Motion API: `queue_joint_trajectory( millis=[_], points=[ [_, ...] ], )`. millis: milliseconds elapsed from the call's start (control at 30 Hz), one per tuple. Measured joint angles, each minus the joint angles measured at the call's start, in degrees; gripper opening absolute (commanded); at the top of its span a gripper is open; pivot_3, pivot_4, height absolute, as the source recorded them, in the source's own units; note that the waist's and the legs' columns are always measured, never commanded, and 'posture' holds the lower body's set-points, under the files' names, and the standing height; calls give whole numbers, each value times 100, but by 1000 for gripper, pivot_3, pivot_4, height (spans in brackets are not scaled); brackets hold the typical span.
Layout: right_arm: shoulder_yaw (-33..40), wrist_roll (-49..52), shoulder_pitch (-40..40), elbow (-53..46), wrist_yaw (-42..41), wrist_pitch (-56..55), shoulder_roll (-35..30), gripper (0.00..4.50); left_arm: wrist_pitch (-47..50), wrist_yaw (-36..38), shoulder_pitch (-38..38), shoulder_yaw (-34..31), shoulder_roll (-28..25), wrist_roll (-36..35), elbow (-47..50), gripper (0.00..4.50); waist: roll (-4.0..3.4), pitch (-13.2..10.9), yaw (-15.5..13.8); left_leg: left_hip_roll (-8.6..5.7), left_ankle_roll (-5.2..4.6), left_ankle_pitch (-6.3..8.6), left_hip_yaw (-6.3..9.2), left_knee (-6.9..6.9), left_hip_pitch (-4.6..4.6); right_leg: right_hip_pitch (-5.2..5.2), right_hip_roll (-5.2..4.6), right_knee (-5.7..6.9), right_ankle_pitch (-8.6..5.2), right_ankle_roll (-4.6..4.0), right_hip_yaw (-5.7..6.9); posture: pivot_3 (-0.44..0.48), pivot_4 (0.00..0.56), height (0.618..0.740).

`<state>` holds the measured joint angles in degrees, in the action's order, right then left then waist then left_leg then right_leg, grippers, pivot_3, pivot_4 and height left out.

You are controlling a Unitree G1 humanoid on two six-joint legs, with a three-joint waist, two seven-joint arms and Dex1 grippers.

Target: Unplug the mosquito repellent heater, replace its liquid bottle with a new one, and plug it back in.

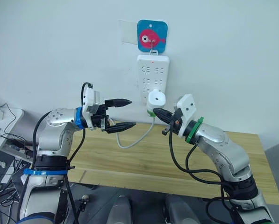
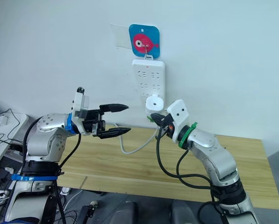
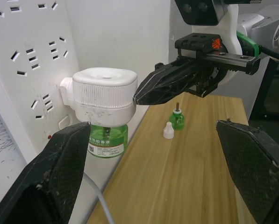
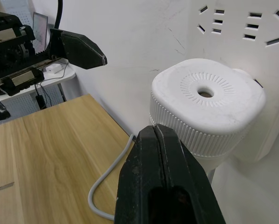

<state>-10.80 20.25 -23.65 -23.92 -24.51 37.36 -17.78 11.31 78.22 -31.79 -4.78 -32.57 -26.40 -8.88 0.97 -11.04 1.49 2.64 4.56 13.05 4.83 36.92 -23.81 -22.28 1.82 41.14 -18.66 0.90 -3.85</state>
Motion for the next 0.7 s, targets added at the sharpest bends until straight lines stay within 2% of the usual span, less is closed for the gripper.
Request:
queue_joint_trajectory(
  millis=[700],
  points=[
    [-340, -638, -18, 290, -66, -799, -108, 0, -8, -2, -34, 6, -1, -23, -25, 4487, 0, 0, -3, -1, 1, -1, 1, 3, 2, 2, 0, 2, 0, 0, 1, 98, 159, 740]
  ],
)
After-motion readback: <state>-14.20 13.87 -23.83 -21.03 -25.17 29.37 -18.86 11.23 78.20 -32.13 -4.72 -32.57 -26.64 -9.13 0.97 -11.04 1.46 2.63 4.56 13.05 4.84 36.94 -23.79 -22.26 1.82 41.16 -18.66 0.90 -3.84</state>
